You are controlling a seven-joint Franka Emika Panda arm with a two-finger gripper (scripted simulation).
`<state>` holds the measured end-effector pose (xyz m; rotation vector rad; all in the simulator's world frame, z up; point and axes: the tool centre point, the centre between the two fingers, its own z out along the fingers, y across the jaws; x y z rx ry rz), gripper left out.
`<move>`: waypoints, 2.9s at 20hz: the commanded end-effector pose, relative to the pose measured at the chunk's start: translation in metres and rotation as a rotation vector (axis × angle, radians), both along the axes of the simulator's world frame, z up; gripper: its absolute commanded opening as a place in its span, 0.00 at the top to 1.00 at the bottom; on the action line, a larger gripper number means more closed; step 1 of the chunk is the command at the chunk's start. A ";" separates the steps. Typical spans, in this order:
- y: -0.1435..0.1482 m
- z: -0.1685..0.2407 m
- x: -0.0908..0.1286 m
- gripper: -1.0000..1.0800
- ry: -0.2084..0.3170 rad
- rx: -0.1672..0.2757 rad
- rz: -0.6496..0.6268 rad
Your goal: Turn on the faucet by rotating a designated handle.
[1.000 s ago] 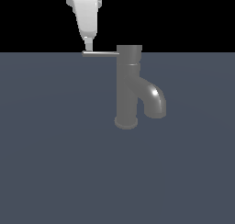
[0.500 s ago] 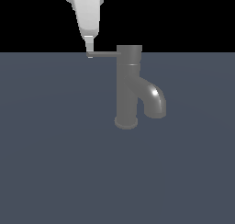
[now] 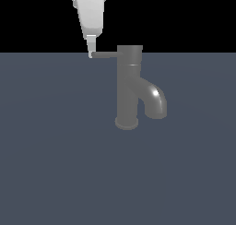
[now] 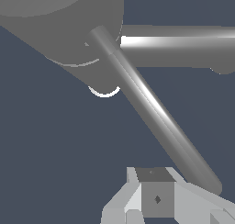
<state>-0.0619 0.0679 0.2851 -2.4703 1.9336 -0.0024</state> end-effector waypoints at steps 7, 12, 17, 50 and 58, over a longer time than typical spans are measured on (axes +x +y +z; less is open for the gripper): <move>-0.034 0.000 -0.017 1.00 0.002 -0.001 -0.007; -0.054 0.000 -0.028 1.00 0.003 -0.002 -0.008; -0.074 0.000 -0.040 1.00 0.003 -0.002 -0.009; -0.180 0.000 -0.006 1.00 0.005 -0.001 0.020; -0.196 0.000 0.017 1.00 0.005 -0.002 0.012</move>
